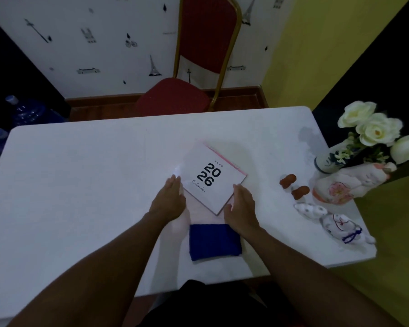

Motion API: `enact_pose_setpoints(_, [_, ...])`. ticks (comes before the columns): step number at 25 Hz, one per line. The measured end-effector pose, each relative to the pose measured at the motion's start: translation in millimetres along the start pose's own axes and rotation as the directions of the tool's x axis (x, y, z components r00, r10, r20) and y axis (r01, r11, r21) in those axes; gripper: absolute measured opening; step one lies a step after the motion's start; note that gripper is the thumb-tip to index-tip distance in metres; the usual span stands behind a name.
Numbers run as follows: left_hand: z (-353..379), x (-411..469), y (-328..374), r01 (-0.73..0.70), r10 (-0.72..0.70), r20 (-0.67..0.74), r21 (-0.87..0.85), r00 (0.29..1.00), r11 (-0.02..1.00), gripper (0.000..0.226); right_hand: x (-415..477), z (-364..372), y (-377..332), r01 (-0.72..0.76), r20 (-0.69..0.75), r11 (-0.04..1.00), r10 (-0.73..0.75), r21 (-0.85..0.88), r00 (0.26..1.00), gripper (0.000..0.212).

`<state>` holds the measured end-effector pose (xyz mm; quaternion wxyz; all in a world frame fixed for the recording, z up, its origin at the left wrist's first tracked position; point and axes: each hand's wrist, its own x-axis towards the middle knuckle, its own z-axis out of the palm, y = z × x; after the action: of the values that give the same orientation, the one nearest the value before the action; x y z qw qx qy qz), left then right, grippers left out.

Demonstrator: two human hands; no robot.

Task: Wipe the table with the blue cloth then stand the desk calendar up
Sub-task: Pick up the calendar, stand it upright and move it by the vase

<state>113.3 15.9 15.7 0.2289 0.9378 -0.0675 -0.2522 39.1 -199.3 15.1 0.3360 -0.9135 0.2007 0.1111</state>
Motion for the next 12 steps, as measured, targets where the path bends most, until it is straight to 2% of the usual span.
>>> enact_pose_setpoints(3, [-10,25,1,0.002,-0.002,0.029,-0.003,1.000,1.000,0.066,14,4,-6,-0.131,-0.040,0.991,0.130,-0.013,0.991,0.063])
enact_pose_setpoints(6, [-15,48,7,-0.003,0.004,0.028,-0.044,1.000,0.999,0.066,24,8,-8,-0.252,-0.048,0.961,0.258,0.111,0.965,0.034])
enact_pose_setpoints(8, [-16,61,11,-0.009,0.012,0.038,-0.067,0.999,0.998,0.064,28,13,-8,-0.291,-0.045,0.949,0.298,0.123,0.954,0.022])
enact_pose_setpoints(10, [-15,74,13,-0.002,0.007,0.073,-0.059,0.997,0.998,0.064,32,17,-9,-0.305,-0.048,0.944,0.313,0.124,0.949,0.020])
enact_pose_setpoints(12, [-12,83,18,0.040,-0.033,0.102,-0.063,0.994,0.997,0.063,34,22,-9,-0.324,-0.032,0.936,0.331,0.140,0.943,0.035])
